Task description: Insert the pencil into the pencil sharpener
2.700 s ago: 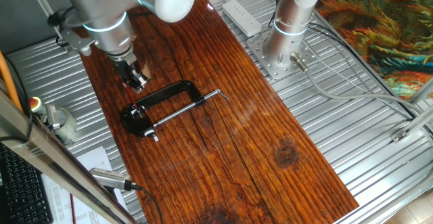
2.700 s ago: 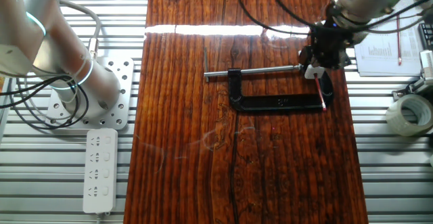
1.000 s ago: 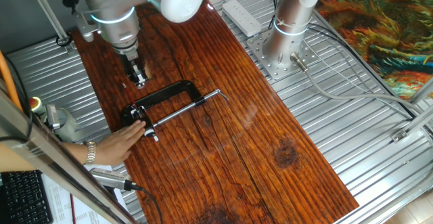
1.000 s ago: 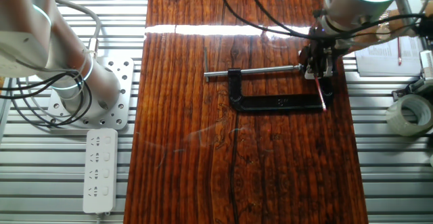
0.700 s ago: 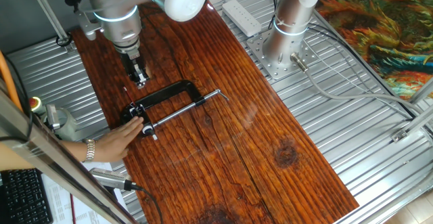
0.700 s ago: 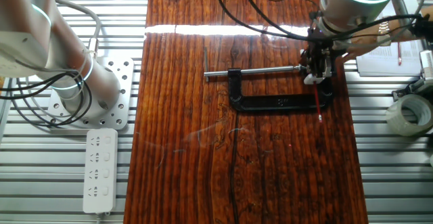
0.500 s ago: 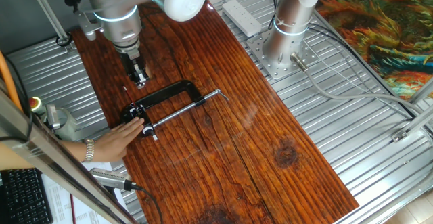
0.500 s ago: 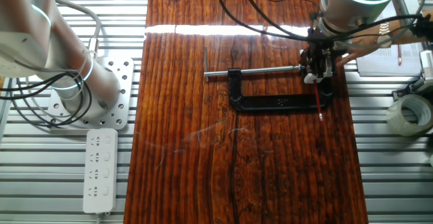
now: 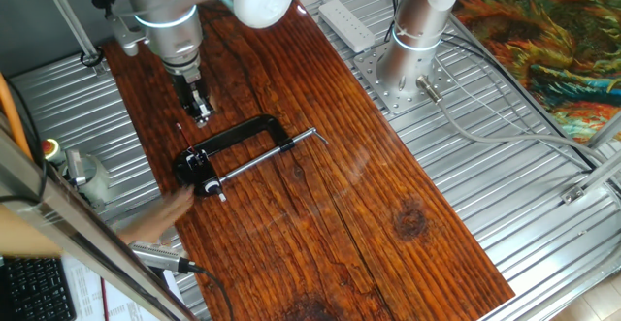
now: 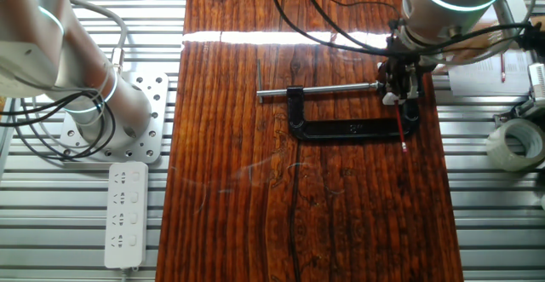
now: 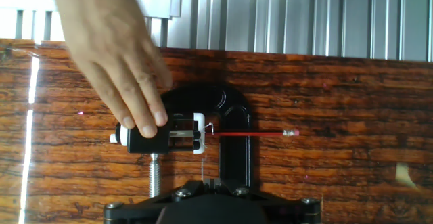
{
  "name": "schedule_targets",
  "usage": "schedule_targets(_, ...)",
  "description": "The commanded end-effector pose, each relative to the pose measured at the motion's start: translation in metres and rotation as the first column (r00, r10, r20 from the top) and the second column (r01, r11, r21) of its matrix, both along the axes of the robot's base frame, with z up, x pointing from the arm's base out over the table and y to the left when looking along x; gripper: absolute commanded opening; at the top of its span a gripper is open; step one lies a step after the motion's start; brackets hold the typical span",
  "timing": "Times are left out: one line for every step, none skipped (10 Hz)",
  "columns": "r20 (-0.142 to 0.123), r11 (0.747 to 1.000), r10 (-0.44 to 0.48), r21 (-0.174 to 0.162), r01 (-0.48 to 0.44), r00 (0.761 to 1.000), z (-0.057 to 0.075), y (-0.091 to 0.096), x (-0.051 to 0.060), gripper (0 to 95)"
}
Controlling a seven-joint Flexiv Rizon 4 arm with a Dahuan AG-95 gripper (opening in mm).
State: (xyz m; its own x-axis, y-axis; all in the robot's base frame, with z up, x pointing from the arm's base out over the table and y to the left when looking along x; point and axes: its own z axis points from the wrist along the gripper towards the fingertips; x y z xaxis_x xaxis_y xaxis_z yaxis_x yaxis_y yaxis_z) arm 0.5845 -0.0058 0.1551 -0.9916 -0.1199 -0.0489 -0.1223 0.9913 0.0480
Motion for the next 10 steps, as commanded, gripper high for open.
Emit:
schedule_targets(-0.008,1.0,0.009,-0.004,-0.009,1.0,-0.0009,-0.0007,-0.0001,0.0)
schedule_targets(-0.012,1.0,0.011,-0.004,-0.011,1.0,-0.0017,-0.0016,-0.001,0.0)
schedule_targets(-0.013,1.0,0.013,-0.003,-0.013,1.0,-0.0024,-0.0024,-0.0018,0.0)
schedule_targets(-0.018,1.0,0.012,-0.003,-0.012,1.0,-0.0024,-0.0024,-0.0018,0.0)
schedule_targets(-0.021,1.0,0.018,-0.005,-0.018,1.0,-0.0023,-0.0024,-0.0018,0.0)
schedule_targets(-0.021,1.0,0.019,-0.005,-0.019,1.0,-0.0023,-0.0024,-0.0017,0.0)
schedule_targets(-0.022,1.0,0.017,-0.007,-0.017,1.0,-0.0023,-0.0023,-0.0017,0.0)
schedule_targets(-0.029,1.0,0.021,-0.014,-0.021,0.999,-0.0024,-0.0024,-0.0017,0.0)
schedule_targets(-0.031,0.999,0.035,-0.017,-0.035,0.999,-0.0025,-0.0024,-0.0018,0.0)
schedule_targets(-0.034,0.999,0.038,-0.021,-0.039,0.999,-0.0025,-0.0023,-0.0018,0.0)
